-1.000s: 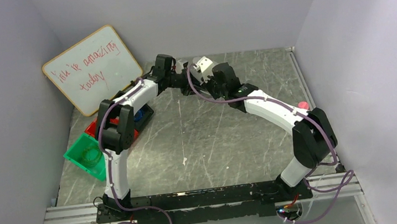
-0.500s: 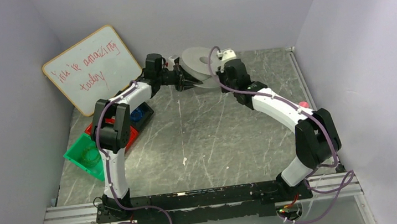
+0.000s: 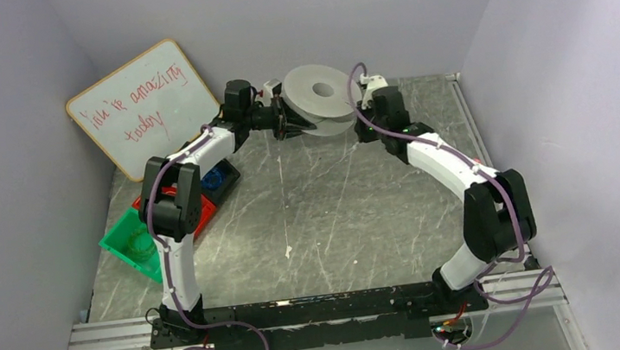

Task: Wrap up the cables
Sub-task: Wrap the cable around the cable reel.

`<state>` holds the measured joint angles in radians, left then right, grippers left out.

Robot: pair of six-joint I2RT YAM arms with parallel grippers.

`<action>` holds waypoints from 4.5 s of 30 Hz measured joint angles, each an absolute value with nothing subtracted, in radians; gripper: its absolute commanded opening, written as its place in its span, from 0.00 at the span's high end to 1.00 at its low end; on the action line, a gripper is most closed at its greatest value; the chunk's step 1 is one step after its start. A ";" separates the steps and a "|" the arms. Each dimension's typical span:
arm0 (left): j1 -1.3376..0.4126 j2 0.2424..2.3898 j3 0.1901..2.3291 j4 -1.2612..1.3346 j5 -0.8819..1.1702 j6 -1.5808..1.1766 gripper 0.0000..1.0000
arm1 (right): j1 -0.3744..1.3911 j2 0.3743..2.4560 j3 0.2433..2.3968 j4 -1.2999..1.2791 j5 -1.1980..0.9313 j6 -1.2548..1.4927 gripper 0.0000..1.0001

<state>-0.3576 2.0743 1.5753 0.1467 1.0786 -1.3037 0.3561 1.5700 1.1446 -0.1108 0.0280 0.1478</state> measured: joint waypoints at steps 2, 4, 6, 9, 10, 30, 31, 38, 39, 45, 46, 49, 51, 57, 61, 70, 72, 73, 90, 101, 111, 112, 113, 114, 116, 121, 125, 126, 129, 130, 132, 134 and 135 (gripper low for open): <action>-0.359 2.074 1.575 0.156 1.094 -1.298 0.98 | 0.296 1.561 1.145 -0.122 -0.047 0.147 1.00; -0.358 2.074 1.575 0.173 1.108 -1.297 0.98 | 0.242 1.546 1.145 -0.130 -0.094 0.147 1.00; -0.358 2.074 1.571 0.199 1.117 -1.300 0.98 | 0.196 1.526 1.145 -0.128 -0.125 0.147 1.00; -0.358 2.074 1.553 0.248 1.131 -1.304 0.98 | 0.178 1.510 1.143 -0.122 -0.168 0.143 1.00; -0.358 2.075 1.546 0.257 1.131 -1.306 0.98 | 0.181 1.511 1.143 -0.120 -0.182 0.141 1.00; -0.355 2.075 1.499 0.376 1.166 -1.356 0.98 | 0.149 1.513 1.174 -0.319 -0.382 -0.019 0.57; -0.355 2.075 1.499 0.376 1.166 -1.356 0.98 | 0.149 1.500 1.177 -0.334 -0.397 -0.025 0.57; -0.350 2.075 1.499 0.376 1.166 -1.356 0.98 | 0.134 1.398 1.187 -0.421 -0.504 -0.044 0.56; -0.350 2.075 1.499 0.376 1.166 -1.356 0.98 | 0.131 1.387 1.193 -0.435 -0.518 -0.046 0.56; -0.348 2.075 1.499 0.376 1.166 -1.358 0.98 | 0.111 1.339 1.256 -0.494 -0.570 -0.062 0.56; -0.348 2.075 1.499 0.376 1.166 -1.359 0.98 | 0.109 1.332 1.261 -0.496 -0.570 -0.066 0.56; -0.348 2.075 1.499 0.377 1.166 -1.360 0.98 | 0.107 1.324 1.259 -0.493 -0.559 -0.081 0.56; -0.348 2.075 1.499 0.377 1.166 -1.366 0.98 | 0.107 1.325 1.240 -0.478 -0.547 -0.091 0.55; -0.348 2.075 1.499 0.377 1.166 -1.374 0.98 | 0.106 1.385 1.201 -0.464 -0.523 -0.104 0.55; -0.348 2.075 1.499 0.377 1.166 -1.375 0.98 | 0.106 1.441 1.200 -0.457 -0.496 -0.104 0.56; -0.348 2.075 1.497 0.385 1.166 -1.382 0.98 | 0.105 1.475 1.201 -0.429 -0.479 -0.108 0.77; -0.348 2.075 1.497 0.385 1.166 -1.383 0.98 | 0.105 1.490 1.202 -0.425 -0.485 -0.112 0.89; -0.348 2.075 1.497 0.385 1.166 -1.383 0.98 | 0.105 1.499 1.203 -0.425 -0.492 -0.114 0.95; -0.377 2.067 1.547 -0.007 1.124 -1.039 0.98 | -0.004 1.776 1.720 -0.645 -0.475 -0.025 1.00; -0.437 2.059 1.663 -0.400 0.930 -0.682 0.98 | 0.038 2.071 2.168 -0.888 -0.472 -0.026 1.00; -0.505 2.058 1.732 -0.581 0.789 -0.484 0.98 | 0.109 2.094 2.210 -0.896 -0.421 0.009 1.00; -0.516 2.058 1.741 -0.602 0.763 -0.463 0.98 | 0.111 2.094 2.210 -0.896 -0.421 0.017 1.00; -0.525 2.058 1.751 -0.622 0.736 -0.447 0.98 | 0.115 2.094 2.210 -0.896 -0.422 0.025 1.00; -0.533 2.058 1.758 -0.636 0.714 -0.432 0.98 | 0.117 2.094 2.210 -0.894 -0.426 0.035 1.00; -0.552 2.058 1.777 -0.667 0.664 -0.402 0.98 | 0.122 2.094 2.206 -0.882 -0.432 0.051 1.00; -0.603 2.058 1.813 -0.725 0.520 -0.313 0.98 | 0.153 2.094 2.204 -0.870 -0.469 0.078 1.00; -0.650 2.057 1.818 -0.751 0.406 -0.235 0.98 | 0.173 2.094 2.198 -0.873 -0.513 0.087 1.00; -0.658 2.057 1.818 -0.754 0.381 -0.216 0.98 | 0.176 2.094 2.195 -0.878 -0.529 0.087 1.00; -0.674 2.052 1.818 -0.767 0.310 -0.139 0.98 | 0.175 2.088 2.162 -0.886 -0.564 0.083 1.00; -0.675 2.049 1.818 -0.770 0.292 -0.111 0.98 | 0.174 2.080 2.140 -0.889 -0.574 0.079 1.00; -0.676 2.038 1.809 -0.770 0.245 -0.036 0.98 | 0.173 2.058 2.089 -0.906 -0.590 0.067 1.00; -0.676 2.025 1.796 -0.767 0.200 0.036 0.98 | 0.173 2.030 2.046 -0.928 -0.601 0.052 1.00; -0.676 2.019 1.787 -0.764 0.175 0.073 0.98 | 0.173 2.013 2.026 -0.943 -0.608 0.045 1.00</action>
